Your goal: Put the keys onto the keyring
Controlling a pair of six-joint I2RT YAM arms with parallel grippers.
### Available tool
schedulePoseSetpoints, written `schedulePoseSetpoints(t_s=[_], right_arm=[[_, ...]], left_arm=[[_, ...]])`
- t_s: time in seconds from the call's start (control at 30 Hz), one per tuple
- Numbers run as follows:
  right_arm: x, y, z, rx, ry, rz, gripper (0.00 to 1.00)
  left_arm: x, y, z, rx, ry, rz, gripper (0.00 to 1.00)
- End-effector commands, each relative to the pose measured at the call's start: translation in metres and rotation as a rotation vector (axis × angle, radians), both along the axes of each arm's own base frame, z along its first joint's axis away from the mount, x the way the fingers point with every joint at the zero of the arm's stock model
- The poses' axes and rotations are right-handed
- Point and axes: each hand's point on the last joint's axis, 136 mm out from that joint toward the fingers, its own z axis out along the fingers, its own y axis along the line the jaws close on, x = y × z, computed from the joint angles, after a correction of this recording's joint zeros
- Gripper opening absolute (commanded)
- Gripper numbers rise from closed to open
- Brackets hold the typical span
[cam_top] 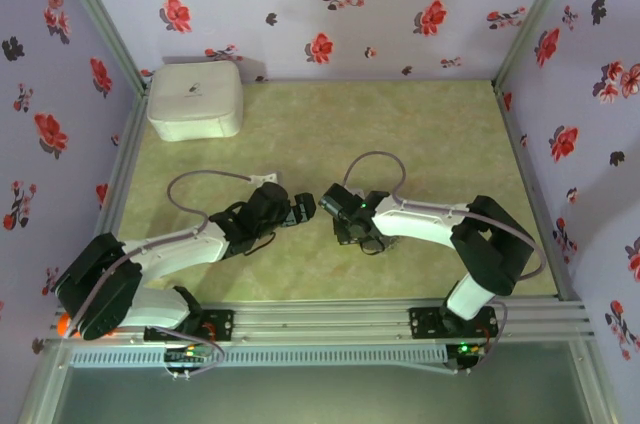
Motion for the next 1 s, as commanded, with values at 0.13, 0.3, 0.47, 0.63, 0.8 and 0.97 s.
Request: schedulePoseSetpoints(t_s=[0.13, 0.3, 0.47, 0.63, 0.8, 0.97], right_arm=[[-0.004, -0.015, 0.011, -0.038, -0.014, -0.060, 0.34], [-0.001, -0.026, 0.032, -0.001, -0.074, -0.154, 0.34], [-0.005, -0.038, 0.037, 0.055, -0.081, -0.288, 0.32], [-0.007, -0.024, 0.029, 0.071, -0.032, -0.251, 0.31], [-0.007, -0.015, 0.019, 0.048, -0.008, -0.208, 0.30], [-0.006, -0.009, 0.012, 0.040, 0.006, -0.183, 0.27]], left_arm=[[0.005, 0.006, 0.000, 0.018, -0.020, 0.022, 1.00], [0.005, 0.007, -0.001, 0.017, -0.020, 0.022, 1.00], [0.006, 0.006, 0.000, 0.010, -0.024, 0.024, 1.00], [0.006, 0.006, -0.001, 0.004, -0.023, 0.024, 1.00], [0.004, 0.008, -0.001, 0.003, -0.022, 0.022, 1.00], [0.003, 0.009, -0.002, 0.001, -0.018, 0.027, 1.00]])
